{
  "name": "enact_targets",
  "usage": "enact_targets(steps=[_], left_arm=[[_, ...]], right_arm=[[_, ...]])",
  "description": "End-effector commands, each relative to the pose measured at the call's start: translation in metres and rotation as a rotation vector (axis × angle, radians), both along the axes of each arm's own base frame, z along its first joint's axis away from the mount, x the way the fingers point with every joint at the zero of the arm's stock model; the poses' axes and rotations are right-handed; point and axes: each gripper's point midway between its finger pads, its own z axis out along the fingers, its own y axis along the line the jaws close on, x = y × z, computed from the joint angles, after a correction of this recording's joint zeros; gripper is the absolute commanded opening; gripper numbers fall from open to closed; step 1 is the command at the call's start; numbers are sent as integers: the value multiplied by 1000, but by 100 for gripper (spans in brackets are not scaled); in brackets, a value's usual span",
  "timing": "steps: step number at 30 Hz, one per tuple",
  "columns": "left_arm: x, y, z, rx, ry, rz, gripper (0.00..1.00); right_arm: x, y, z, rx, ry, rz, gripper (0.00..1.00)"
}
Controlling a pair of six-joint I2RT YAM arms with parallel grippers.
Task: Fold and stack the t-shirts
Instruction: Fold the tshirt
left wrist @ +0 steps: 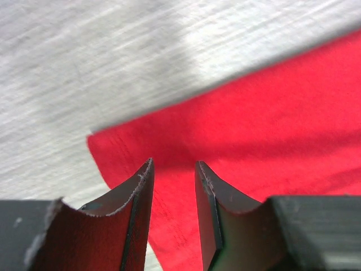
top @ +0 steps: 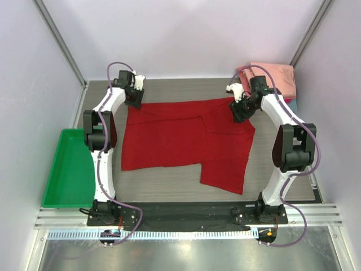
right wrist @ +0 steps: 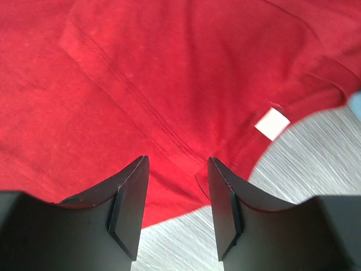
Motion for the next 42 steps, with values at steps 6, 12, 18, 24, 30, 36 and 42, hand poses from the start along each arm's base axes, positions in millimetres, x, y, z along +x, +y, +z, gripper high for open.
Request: enact_targets(steps=[6,12,18,24,30,36,42], left_arm=[[30,32,-17,115,-52,43,37],[43,28,-24,108,-69,61,40],[56,29,-31,126,-93,90,44],[69,34,-35,199,-135,133,45],[72,54,-5,268,-198,241,44],[69,49,87,195,-332,285,50],[18,46,206,129,-488,277,56]], right_arm=[[12,36,-29,13,46,97,52],[35,42,-39,6,46,86,52],[48,47,-32,4,20,72,52],[63,52,-26,-12,-19,54,53],[74,48,-13,-36,-68,36,52],[51,42,22,-54,-125,71,52],[-26,21,55,-197,-259,306,53]])
